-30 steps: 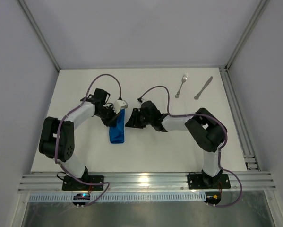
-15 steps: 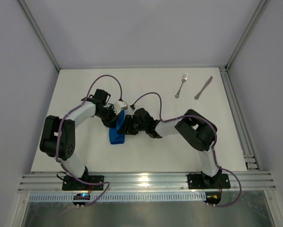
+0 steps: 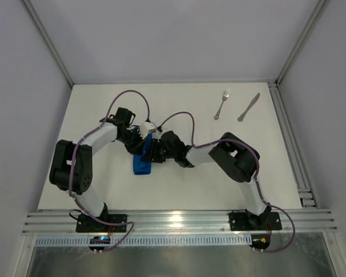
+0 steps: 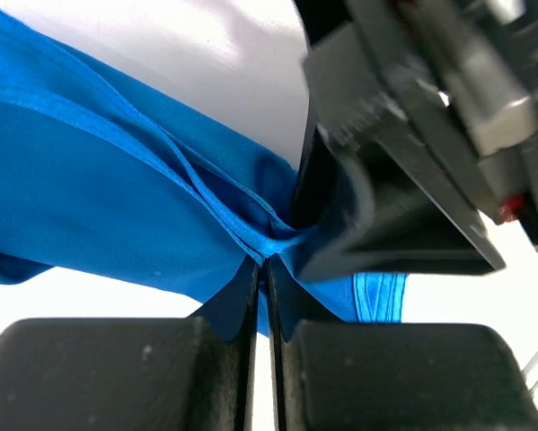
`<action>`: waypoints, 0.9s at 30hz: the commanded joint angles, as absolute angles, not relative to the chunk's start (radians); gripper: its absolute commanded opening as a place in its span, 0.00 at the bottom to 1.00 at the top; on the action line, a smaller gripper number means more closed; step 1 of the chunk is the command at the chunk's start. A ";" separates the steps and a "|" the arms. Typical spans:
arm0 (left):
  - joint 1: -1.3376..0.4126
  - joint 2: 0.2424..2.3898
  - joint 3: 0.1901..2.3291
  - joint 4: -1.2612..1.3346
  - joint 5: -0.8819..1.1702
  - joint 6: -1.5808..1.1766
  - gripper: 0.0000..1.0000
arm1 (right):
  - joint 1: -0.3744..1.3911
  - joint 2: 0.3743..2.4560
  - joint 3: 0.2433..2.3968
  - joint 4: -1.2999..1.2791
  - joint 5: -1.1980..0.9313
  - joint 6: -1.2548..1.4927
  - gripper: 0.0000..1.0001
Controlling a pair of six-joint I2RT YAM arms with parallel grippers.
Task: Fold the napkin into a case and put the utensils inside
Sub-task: Stuff the top corner of the smaller-rectangle-folded napkin into the folded napkin.
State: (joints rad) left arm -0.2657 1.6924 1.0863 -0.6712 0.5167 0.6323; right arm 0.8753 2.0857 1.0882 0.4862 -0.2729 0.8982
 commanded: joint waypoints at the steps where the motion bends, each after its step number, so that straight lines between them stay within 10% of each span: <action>1: -0.264 1.707 1.118 -0.681 0.569 0.620 0.04 | 0.882 2.128 1.109 0.541 -0.256 0.893 0.31; 7: -0.259 1.703 1.120 -0.690 0.568 0.630 0.29 | 0.880 2.129 1.086 0.633 -0.258 0.877 0.05; 12: -0.233 1.665 1.150 -0.776 0.600 0.647 0.52 | 0.881 2.125 1.071 0.712 -0.261 0.868 0.04; 27: -0.233 1.589 0.983 -0.667 0.468 0.643 0.79 | 0.894 2.109 1.063 0.870 -0.203 0.853 0.04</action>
State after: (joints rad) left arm -0.2287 1.5772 0.9981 -0.7254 0.4633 0.6392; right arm 0.8806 2.1235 1.0470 0.7662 -0.2501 0.8772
